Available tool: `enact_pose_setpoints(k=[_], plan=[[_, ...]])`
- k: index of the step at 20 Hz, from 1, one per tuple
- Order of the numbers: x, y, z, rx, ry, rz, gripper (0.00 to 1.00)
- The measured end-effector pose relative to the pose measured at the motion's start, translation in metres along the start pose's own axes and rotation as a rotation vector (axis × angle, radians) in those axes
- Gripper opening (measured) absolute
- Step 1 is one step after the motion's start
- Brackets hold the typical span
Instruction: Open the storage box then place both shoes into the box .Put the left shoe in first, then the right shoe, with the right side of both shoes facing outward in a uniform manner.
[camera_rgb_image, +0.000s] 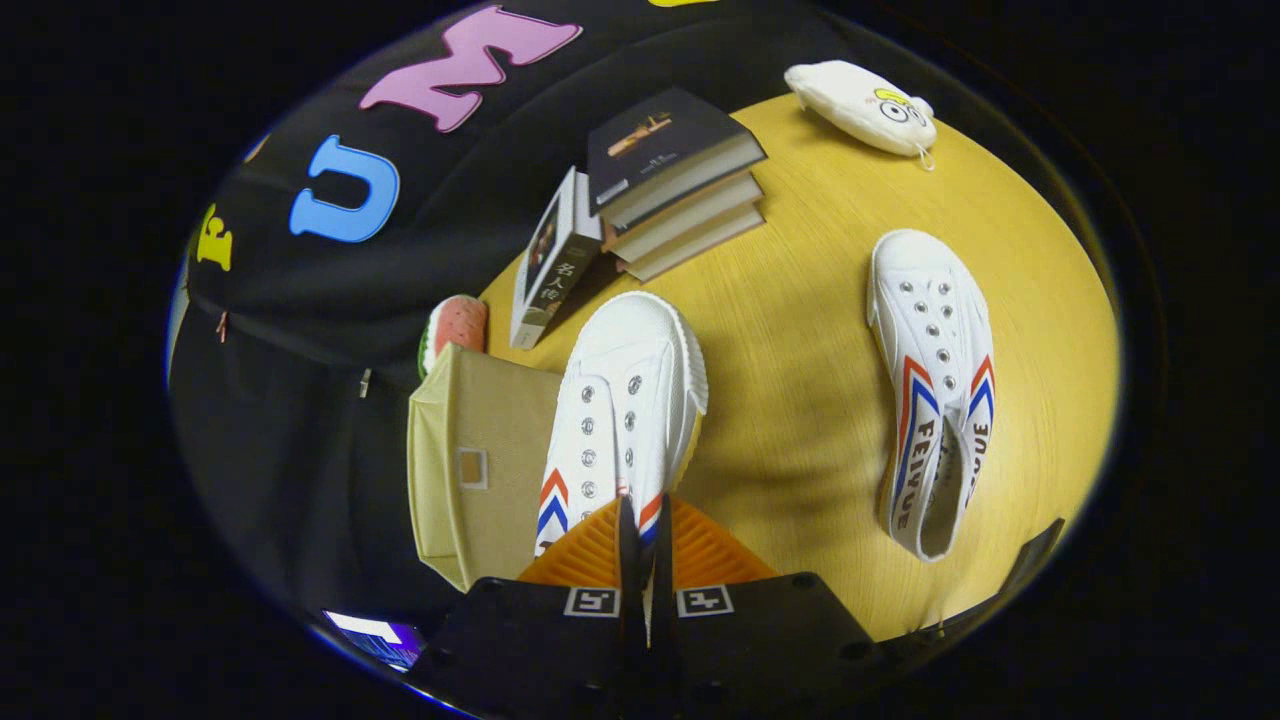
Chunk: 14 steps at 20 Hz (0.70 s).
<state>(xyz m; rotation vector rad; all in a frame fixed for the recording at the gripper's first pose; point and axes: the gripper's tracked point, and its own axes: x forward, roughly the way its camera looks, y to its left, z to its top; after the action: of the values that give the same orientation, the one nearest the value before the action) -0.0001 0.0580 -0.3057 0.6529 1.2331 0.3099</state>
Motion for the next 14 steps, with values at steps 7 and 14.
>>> enact_pose_setpoints(k=[7, 14], plan=[[-0.028, 0.118, 0.010, -0.112, -0.047, 0.107, 0.06], [0.036, 0.217, -0.025, -0.117, 0.022, 0.166, 0.06]])
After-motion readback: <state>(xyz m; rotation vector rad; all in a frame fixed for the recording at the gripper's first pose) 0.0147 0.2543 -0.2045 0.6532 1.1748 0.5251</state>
